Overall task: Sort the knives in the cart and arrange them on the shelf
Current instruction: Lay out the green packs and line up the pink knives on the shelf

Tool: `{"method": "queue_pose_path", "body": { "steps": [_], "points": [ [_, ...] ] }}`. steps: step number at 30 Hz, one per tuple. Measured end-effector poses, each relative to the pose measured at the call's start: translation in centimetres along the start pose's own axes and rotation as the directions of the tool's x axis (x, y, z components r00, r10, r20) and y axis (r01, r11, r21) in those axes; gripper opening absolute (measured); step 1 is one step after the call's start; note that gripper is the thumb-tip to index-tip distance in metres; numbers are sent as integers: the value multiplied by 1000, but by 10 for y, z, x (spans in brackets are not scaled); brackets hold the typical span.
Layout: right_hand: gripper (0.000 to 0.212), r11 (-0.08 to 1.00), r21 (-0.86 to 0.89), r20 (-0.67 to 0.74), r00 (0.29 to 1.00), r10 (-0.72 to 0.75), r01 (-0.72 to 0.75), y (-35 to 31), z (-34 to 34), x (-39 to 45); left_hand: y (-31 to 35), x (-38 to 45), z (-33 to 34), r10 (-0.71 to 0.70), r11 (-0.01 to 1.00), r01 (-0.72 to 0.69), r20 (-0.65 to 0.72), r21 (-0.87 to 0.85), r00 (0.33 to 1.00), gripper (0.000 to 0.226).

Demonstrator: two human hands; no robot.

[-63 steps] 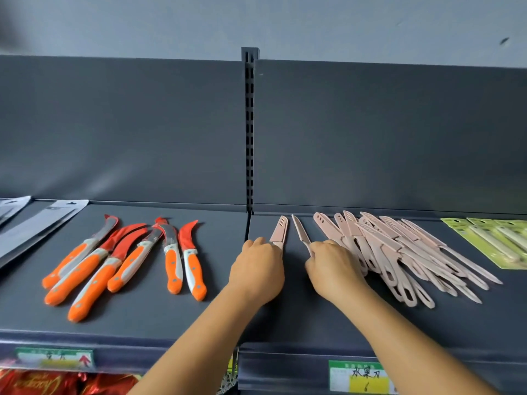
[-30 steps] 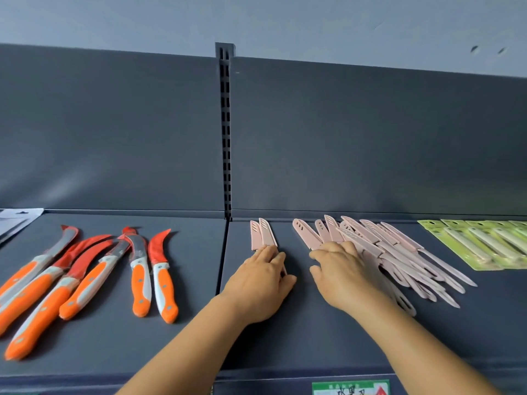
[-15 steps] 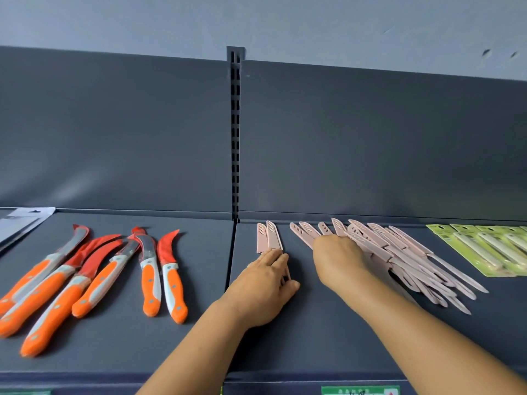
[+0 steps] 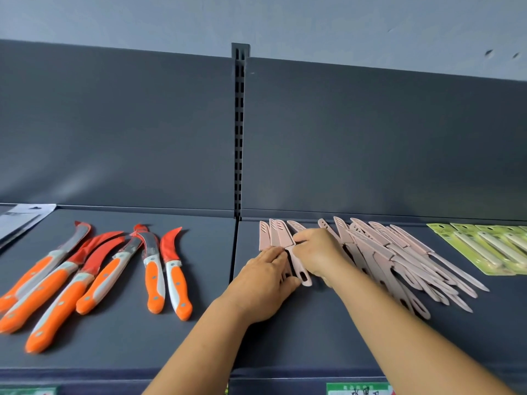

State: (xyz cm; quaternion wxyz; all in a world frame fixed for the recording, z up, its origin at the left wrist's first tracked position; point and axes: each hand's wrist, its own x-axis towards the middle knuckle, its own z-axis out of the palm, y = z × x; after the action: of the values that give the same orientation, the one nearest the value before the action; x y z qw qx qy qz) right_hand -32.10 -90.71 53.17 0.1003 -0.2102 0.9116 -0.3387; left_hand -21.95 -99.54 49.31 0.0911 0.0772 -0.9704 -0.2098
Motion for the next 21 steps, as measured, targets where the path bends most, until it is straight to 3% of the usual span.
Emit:
{"method": "queue_pose_path", "body": {
  "steps": [4,9,13,16,19,21],
  "points": [
    [30,983,-185,20,1000,-11,14,-7,7,3,0,0,-1,7,1000,-7,5,0,1000,50],
    [12,945,-328,46,999,-6,21,-9,10,7,1,-1,-2,19,999,-20,-18,-34,1000,49],
    [7,938,-338,28,997,-70,76,-2,3,2,6,-1,-2,82,997,-82,-35,9,996,56],
    [16,905,-411,-16,992,-126,108,15,-9,-4,7,1,2,92,990,-93,19,106,996,65],
    [42,802,-574,43,984,-171,164,39,-17,-6,9,2,3,109,984,-111,20,143,994,65],
    [46,760,-619,78,979,-191,197,48,-20,-8,11,2,2,93,987,-94,8,129,996,63]
  ]
}}
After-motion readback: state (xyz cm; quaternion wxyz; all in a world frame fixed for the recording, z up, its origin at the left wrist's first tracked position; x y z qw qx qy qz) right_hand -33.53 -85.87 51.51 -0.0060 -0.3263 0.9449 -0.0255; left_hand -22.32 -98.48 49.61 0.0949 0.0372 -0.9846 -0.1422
